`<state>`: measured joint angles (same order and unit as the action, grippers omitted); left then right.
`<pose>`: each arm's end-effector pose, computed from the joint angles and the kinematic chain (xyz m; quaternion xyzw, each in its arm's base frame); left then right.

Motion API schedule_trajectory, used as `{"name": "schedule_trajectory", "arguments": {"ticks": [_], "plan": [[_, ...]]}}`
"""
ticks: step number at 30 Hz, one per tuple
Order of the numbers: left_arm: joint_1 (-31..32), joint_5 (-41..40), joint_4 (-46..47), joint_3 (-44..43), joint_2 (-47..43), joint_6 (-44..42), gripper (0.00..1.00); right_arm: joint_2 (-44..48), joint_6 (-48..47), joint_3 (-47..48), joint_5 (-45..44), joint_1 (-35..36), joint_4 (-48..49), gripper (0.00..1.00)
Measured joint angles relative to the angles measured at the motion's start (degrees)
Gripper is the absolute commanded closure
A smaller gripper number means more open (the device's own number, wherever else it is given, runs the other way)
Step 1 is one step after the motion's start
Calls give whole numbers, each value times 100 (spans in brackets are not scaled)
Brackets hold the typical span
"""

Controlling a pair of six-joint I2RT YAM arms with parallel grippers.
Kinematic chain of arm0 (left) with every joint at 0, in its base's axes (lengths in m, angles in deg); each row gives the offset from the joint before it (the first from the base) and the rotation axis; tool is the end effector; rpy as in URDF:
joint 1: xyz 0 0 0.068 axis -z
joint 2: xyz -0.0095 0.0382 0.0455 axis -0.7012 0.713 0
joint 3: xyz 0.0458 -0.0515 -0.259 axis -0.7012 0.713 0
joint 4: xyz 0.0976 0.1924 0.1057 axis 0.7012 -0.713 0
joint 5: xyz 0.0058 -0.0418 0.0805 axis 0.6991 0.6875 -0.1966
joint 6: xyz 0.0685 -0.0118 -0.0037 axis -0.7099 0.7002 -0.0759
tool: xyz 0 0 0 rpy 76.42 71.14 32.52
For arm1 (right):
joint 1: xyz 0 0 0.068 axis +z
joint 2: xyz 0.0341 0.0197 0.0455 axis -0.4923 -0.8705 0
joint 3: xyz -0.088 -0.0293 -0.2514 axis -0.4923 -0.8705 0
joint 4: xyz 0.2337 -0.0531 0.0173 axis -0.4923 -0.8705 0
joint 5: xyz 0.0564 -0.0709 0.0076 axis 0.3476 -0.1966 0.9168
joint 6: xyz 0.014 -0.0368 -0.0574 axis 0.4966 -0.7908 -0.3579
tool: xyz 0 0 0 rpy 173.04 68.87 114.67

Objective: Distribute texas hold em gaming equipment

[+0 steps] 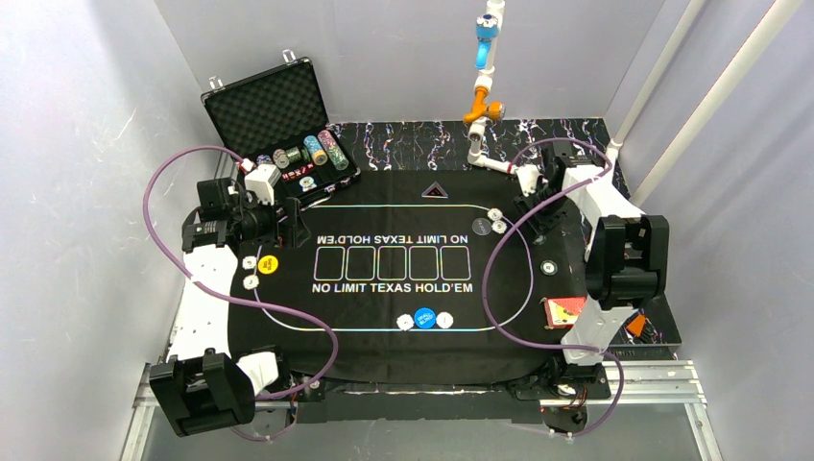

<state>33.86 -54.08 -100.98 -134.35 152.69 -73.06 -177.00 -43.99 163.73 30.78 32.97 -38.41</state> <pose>0.2260 0.0124 0.3016 0.1295 0.8724 -0.1597 0.4435 0.3287 0.0243 0.2059 -0.2932 0.9466 0.0074 0.1340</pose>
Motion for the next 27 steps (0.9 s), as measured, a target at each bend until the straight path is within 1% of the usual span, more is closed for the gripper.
{"name": "schedule_trajectory", "arguments": {"ticks": [6, 16, 23, 27], "plan": [[2, 0, 0, 0, 13, 4, 1, -555, 173, 448, 28, 223, 186, 58], [2, 2, 0, 0, 101, 44, 1, -1414, 461, 1161, 26, 365, 577, 58], [2, 0, 0, 0, 142, 44, 1, -1692, 623, 1552, 42, 494, 680, 57], [2, 0, 0, 0, 170, 42, 1, -1799, 649, 1604, 46, 597, 730, 55]]}}
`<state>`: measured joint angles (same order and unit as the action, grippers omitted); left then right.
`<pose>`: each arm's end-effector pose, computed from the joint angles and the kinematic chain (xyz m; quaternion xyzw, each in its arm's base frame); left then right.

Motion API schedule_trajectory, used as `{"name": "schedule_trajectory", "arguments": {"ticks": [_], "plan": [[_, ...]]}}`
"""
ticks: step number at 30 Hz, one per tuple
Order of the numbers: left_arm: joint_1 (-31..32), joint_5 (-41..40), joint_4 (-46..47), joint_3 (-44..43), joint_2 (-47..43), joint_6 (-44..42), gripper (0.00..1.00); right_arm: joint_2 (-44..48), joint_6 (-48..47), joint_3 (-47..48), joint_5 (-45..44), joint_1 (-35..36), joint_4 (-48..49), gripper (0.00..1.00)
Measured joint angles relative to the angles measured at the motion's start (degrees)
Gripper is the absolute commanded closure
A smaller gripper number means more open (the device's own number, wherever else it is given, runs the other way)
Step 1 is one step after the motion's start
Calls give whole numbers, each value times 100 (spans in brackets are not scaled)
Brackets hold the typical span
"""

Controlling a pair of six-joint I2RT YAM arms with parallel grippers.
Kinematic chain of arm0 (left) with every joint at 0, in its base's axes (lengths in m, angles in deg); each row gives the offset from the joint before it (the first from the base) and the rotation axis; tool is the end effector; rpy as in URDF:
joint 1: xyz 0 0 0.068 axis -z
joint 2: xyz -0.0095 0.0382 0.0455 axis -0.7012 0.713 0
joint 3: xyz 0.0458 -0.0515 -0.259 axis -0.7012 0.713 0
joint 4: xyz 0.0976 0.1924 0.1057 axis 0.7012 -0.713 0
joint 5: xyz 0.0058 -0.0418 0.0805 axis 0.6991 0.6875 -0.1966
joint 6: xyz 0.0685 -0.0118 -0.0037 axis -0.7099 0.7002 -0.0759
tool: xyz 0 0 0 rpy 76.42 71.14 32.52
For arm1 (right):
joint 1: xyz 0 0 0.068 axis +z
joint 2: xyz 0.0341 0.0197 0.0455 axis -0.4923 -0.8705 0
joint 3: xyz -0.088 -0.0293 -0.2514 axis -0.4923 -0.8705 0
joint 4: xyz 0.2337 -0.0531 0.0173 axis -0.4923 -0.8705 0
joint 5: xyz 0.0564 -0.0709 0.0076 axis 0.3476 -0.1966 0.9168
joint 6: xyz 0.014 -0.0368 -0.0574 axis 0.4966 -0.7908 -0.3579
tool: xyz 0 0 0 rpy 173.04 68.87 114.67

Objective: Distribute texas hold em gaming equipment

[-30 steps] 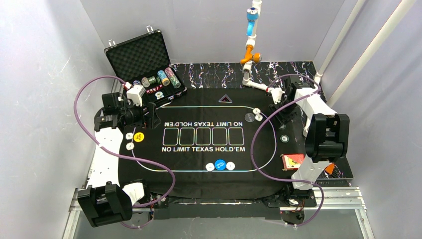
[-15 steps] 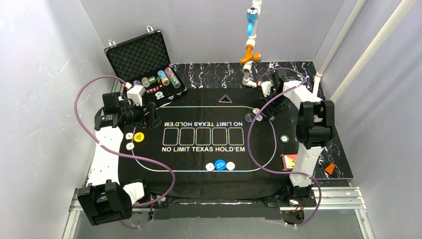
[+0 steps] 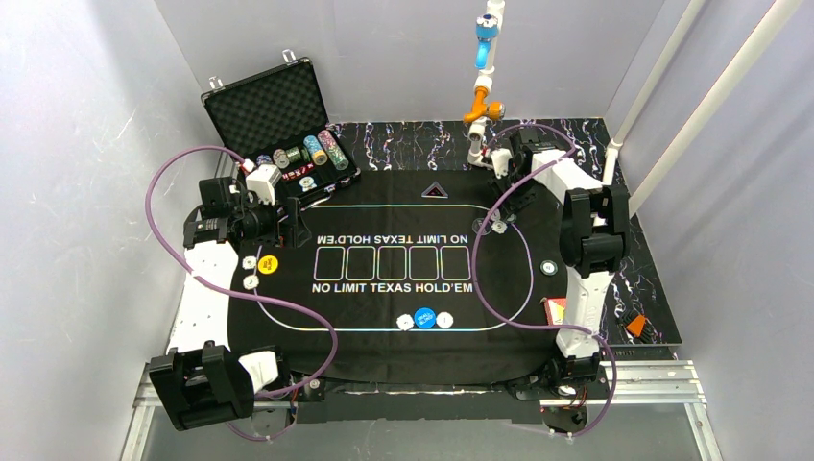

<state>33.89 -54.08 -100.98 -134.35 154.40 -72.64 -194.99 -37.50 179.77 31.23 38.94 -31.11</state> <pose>0.2314 0.0133 0.2954 0.1229 0.8788 -0.1657 0.4304 0.4096 0.0730 0.1743 -0.2892 0.9403 0.0197 0.1785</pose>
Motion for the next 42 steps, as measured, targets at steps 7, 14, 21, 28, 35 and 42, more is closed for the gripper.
{"name": "schedule_trajectory", "arguments": {"ticks": [7, 14, 21, 28, 35, 42], "plan": [[0, 0, 0, 0, 4, 0, 1, -57, 7, 0, -2, 70, 22, 44], [0, 0, 0, 0, 4, 2, 1, -52, -2, 0, -66, 70, 33, 32], [0, -2, -4, 0, -2, -2, 1, 181, -85, -94, -129, 70, -24, 32], [0, -2, -44, 0, -70, -22, 1, 1279, -431, -905, -151, 63, -332, 28], [0, 4, -46, 0, -186, -24, 1, 2166, -798, -2046, -214, -302, -662, 21], [0, 7, -46, 0, -192, -22, 1, 2203, -1082, -2627, -328, -957, -706, 18]]}}
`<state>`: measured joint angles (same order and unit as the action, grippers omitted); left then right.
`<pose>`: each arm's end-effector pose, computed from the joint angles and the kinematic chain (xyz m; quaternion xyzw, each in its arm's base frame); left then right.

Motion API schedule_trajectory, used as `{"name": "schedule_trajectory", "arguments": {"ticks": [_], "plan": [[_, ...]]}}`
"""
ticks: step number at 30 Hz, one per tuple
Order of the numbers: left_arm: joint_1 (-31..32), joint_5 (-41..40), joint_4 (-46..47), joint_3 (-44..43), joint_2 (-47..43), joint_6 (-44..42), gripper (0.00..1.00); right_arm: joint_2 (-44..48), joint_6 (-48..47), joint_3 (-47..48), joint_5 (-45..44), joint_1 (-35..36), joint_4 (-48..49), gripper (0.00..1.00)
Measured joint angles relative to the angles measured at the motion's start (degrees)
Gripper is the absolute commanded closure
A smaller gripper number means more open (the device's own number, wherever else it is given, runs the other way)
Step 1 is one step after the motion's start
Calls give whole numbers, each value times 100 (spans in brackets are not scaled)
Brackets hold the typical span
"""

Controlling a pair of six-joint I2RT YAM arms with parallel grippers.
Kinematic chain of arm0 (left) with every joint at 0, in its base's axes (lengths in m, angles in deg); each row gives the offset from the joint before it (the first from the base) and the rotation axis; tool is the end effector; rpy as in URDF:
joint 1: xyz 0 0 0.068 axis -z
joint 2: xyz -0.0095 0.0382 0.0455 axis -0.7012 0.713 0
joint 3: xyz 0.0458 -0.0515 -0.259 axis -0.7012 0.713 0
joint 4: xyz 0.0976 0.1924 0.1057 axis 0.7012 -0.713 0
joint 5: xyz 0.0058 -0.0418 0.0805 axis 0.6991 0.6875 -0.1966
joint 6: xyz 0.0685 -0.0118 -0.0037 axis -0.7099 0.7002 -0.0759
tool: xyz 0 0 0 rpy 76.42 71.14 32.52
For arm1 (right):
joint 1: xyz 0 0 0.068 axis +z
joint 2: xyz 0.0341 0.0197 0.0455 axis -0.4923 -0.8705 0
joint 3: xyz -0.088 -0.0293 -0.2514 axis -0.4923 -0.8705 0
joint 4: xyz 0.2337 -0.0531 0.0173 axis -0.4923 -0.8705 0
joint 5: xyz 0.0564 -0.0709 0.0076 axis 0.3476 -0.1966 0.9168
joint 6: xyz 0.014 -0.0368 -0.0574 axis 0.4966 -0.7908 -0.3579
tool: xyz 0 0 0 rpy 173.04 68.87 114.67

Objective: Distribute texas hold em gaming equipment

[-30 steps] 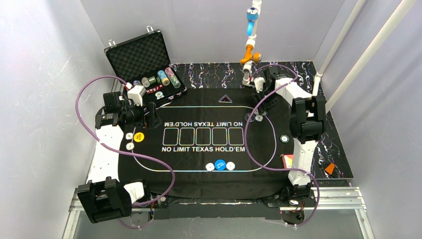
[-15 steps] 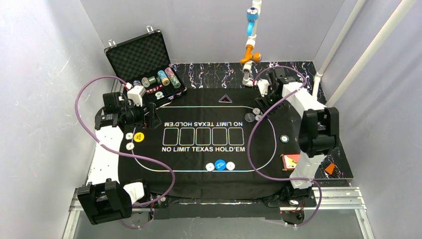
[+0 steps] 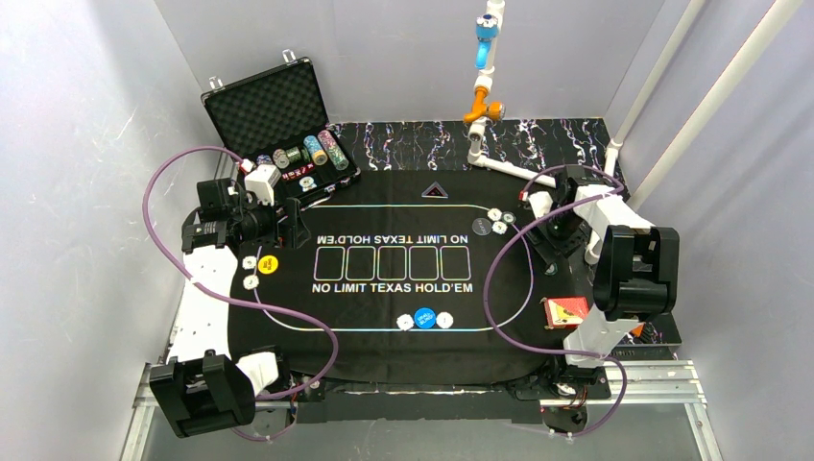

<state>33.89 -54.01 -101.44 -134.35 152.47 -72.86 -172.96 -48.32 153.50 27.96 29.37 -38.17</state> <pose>0.2246 0.0119 0.3016 0.1280 0.8733 -0.1617 0.4415 0.2931 0.0009 0.1815 -0.2973 0.9516 -0.0097 0.0777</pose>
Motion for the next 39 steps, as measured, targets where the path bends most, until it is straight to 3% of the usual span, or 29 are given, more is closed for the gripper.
{"name": "schedule_trajectory", "arguments": {"ticks": [14, 19, 30, 39], "plan": [[0, 22, -2, 0, 4, 2, 1, -350, 0, -321, 2, -61, 457, 23], [0, 24, -2, 0, 9, 2, 1, -391, 44, -328, -81, -57, 533, 30], [0, 42, -2, -2, 42, 17, 1, -400, 42, -332, -186, -61, 640, 54], [0, 42, -2, -2, 42, 22, 1, -348, 44, -229, -81, -61, 363, 56]]}}
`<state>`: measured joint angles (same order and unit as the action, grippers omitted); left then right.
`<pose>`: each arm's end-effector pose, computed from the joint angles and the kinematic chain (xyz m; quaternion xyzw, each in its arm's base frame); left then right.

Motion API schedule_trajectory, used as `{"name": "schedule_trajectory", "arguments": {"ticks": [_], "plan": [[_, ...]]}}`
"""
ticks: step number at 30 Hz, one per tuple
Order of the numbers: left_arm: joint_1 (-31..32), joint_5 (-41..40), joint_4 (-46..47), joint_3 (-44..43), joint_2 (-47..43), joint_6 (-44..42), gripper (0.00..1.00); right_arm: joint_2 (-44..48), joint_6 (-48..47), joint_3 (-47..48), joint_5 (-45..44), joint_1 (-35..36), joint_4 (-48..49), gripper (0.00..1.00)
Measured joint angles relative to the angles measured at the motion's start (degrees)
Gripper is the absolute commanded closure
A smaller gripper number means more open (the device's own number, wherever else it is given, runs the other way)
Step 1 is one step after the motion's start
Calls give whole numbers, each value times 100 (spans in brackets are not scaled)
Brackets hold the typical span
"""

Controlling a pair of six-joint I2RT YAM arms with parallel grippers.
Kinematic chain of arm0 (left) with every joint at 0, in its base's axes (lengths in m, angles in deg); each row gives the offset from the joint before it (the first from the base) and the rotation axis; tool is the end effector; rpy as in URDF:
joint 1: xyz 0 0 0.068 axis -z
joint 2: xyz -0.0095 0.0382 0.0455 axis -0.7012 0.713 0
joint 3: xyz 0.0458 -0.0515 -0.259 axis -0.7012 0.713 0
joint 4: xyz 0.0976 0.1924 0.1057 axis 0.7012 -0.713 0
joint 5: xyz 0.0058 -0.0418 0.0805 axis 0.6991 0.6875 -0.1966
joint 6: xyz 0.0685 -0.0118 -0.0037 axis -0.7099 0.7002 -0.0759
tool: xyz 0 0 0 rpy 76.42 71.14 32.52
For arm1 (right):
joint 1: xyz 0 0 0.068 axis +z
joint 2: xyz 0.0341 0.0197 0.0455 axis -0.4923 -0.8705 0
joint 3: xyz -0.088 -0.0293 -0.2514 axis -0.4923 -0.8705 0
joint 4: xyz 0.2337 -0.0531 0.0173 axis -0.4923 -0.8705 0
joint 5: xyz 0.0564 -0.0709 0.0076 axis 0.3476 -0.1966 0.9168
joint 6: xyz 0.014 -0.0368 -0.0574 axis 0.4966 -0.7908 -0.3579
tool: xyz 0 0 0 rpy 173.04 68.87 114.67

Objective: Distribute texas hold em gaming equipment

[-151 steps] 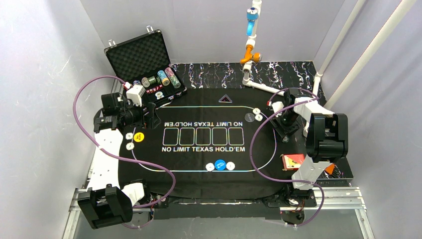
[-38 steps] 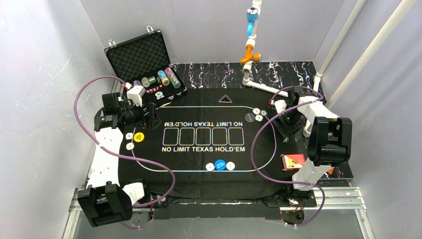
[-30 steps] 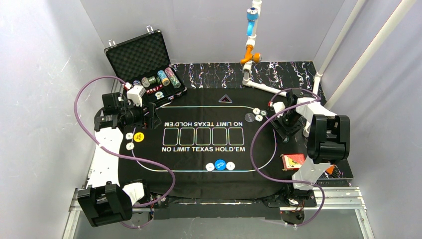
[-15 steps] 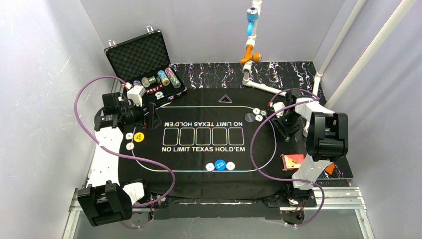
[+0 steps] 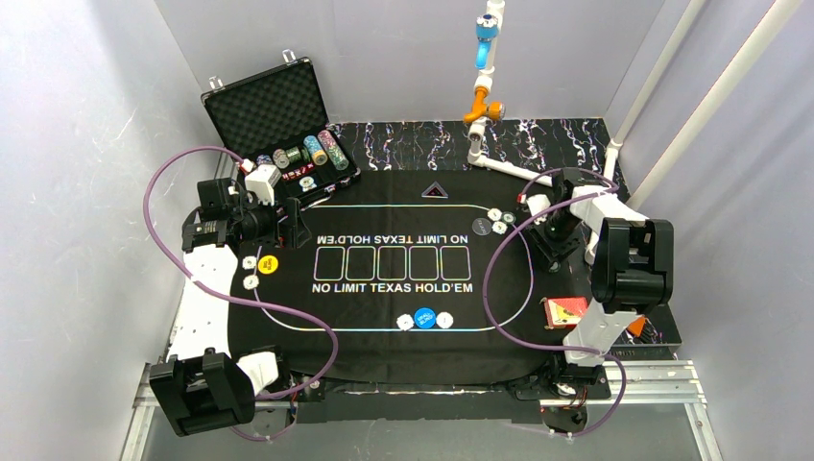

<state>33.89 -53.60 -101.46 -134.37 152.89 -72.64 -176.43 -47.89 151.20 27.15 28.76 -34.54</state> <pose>0.2259 0.0118 0.3004 0.1268 0.8741 -0.1667 0.4383 0.2966 -0.0030 0.1564 -0.2884 0.9557 -0.0109 0.0578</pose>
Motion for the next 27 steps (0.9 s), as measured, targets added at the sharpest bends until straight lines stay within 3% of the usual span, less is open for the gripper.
{"name": "schedule_trajectory", "arguments": {"ticks": [11, 18, 24, 27], "plan": [[0, 0, 0, 0, 0, 2, 1, 201, 4, 262, 136, 127, -330, 59], [0, 120, 0, 0, 52, 66, 1, 317, 109, 269, 345, 798, -409, 60], [0, 1132, 68, 24, 623, 457, 20, 435, 227, 555, 686, 1746, -474, 61], [48, 1886, 551, 339, 879, 1073, 32, 437, 271, 787, 922, 2188, -463, 61]]}}
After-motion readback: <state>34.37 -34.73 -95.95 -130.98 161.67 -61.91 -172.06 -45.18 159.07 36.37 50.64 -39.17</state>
